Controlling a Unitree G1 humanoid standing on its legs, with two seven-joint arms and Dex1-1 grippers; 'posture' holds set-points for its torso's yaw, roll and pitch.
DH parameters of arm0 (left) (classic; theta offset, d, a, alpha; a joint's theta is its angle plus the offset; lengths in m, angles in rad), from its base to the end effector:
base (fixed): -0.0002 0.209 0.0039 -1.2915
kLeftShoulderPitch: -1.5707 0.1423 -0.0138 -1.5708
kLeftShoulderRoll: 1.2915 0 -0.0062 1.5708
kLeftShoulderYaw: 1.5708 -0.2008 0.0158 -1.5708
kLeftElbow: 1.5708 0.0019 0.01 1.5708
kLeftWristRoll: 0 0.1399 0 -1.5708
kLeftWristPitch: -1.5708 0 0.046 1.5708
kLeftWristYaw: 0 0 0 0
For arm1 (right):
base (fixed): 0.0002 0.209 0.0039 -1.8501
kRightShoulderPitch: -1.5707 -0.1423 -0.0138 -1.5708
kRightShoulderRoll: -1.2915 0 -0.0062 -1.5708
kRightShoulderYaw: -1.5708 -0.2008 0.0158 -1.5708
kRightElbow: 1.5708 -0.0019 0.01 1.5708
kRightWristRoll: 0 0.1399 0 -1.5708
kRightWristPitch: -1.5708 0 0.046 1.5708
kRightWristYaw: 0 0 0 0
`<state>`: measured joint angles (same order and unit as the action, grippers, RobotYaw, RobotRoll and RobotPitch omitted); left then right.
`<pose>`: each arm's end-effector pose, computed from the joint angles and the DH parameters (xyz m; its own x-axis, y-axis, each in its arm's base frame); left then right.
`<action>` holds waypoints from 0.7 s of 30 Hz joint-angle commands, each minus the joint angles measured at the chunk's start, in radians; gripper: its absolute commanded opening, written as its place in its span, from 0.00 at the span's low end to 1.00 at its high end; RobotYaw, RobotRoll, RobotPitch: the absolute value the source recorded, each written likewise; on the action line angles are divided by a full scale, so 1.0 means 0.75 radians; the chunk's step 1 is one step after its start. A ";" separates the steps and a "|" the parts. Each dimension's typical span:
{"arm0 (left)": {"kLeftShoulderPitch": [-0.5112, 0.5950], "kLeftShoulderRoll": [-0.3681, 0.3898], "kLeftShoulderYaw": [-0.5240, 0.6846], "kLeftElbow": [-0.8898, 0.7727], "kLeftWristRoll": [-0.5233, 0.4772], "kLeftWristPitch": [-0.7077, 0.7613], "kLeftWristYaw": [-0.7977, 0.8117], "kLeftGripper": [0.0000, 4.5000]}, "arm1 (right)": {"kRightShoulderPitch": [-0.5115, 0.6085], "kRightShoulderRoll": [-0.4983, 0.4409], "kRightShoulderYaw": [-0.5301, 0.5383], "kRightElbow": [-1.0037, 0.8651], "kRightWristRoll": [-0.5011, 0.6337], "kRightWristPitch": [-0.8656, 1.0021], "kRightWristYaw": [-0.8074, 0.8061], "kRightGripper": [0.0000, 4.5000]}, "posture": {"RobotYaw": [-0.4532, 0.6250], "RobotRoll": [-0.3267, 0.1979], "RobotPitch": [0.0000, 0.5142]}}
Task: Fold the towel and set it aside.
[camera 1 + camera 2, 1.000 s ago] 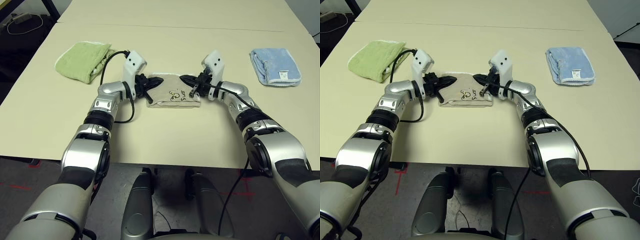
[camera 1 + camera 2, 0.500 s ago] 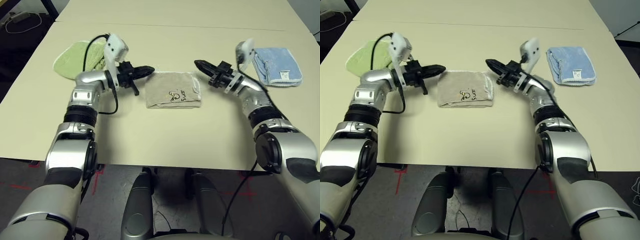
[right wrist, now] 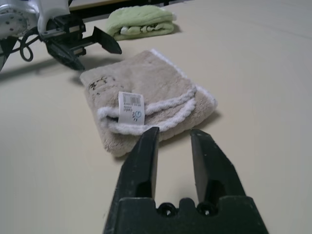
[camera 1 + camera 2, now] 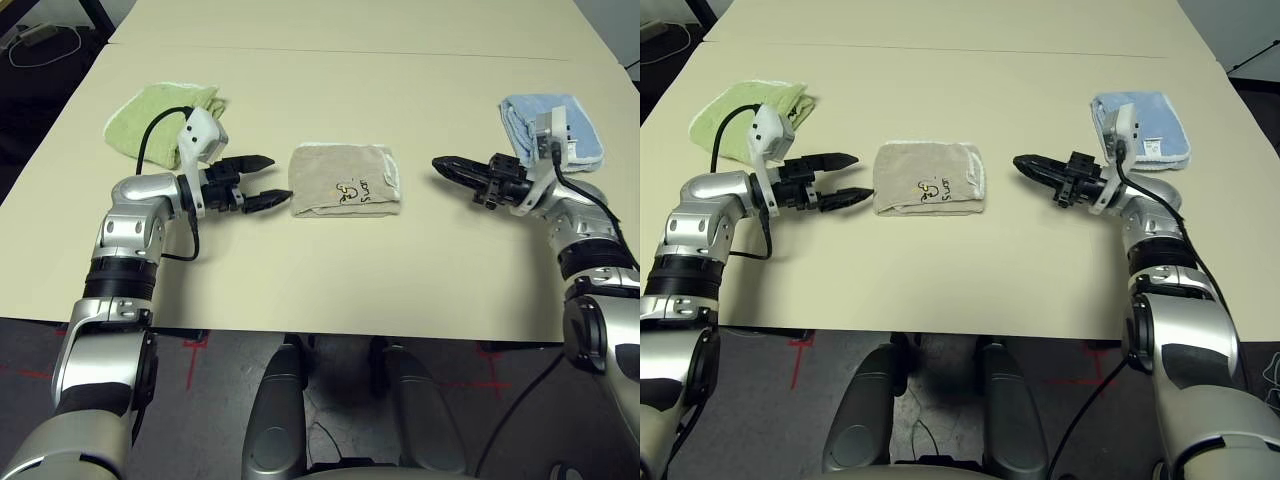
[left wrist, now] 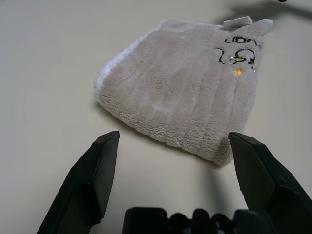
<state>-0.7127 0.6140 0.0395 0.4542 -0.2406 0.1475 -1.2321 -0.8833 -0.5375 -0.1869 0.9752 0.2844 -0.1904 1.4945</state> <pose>0.3259 0.2716 0.1777 0.4962 -0.8474 -0.1891 0.8573 0.4438 0.2609 0.3466 -0.2904 0.1549 0.3875 0.9216 0.0199 -0.8994 0.3827 -0.2114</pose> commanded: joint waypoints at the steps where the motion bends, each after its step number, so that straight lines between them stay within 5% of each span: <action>1: 0.037 0.034 0.007 -0.045 -0.033 -0.024 -0.051 1.00 | 0.021 -0.028 0.026 -0.042 0.010 0.104 0.047 0.63 | 0.46 0.62 0.46; 6: 0.030 0.033 0.007 -0.042 -0.053 -0.105 -0.073 1.00 | 0.004 -0.047 0.044 -0.076 0.041 0.394 0.080 0.99 | 0.47 0.62 0.46; 21: 0.036 0.027 -0.014 -0.073 -0.080 -0.171 -0.107 1.00 | -0.080 0.080 0.049 -0.051 0.076 0.920 -0.115 0.99 | 0.48 0.62 0.49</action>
<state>-0.7002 0.6337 0.0377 0.4335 -0.2897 0.0121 -1.2977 -0.9384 -0.4839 -0.1589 0.9236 0.3360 0.4588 1.4273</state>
